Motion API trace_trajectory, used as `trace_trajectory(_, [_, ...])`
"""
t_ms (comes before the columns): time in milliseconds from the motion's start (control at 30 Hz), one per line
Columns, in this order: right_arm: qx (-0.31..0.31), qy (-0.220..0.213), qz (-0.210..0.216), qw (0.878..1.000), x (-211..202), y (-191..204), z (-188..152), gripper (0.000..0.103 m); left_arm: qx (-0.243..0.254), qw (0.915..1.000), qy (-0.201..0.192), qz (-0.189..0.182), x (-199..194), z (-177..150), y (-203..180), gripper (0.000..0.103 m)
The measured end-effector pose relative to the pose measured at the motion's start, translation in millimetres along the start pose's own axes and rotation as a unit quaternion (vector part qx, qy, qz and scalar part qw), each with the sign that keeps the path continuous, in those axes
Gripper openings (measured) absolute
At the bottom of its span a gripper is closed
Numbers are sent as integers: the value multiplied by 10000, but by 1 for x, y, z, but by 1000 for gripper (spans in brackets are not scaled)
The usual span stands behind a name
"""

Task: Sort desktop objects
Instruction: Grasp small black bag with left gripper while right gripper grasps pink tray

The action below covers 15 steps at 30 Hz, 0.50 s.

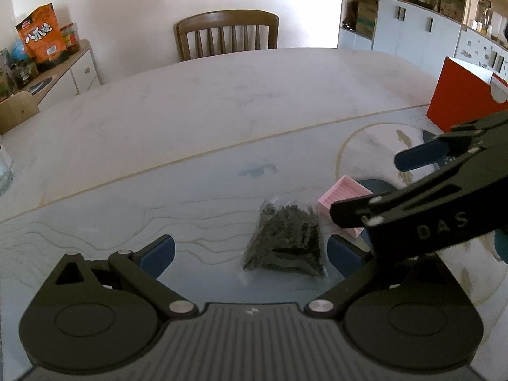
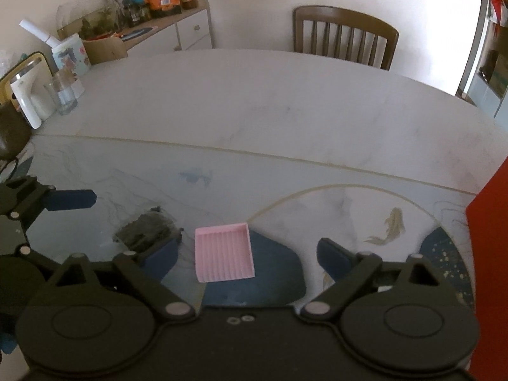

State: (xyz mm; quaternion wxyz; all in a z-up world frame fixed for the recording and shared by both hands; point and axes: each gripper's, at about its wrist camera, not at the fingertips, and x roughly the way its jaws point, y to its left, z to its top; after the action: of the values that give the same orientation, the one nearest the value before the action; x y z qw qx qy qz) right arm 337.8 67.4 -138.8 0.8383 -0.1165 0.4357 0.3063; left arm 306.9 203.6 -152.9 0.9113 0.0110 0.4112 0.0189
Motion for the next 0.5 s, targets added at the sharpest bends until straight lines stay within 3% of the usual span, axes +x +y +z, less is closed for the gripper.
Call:
trace_trajectory(100, [6, 110, 22, 9999, 5, 0, 1, 85, 59, 10000, -4, -1, 1, -2, -2, 99])
trace_trajectory(267, [-54, 210, 28, 9998, 9, 3, 0, 81, 108, 9999, -32, -3, 3, -3, -3, 94])
trace_trajectory(500, [-117, 227, -133, 9996, 13, 8, 2, 75, 314, 9993, -172, -82, -1, -4, -11, 77])
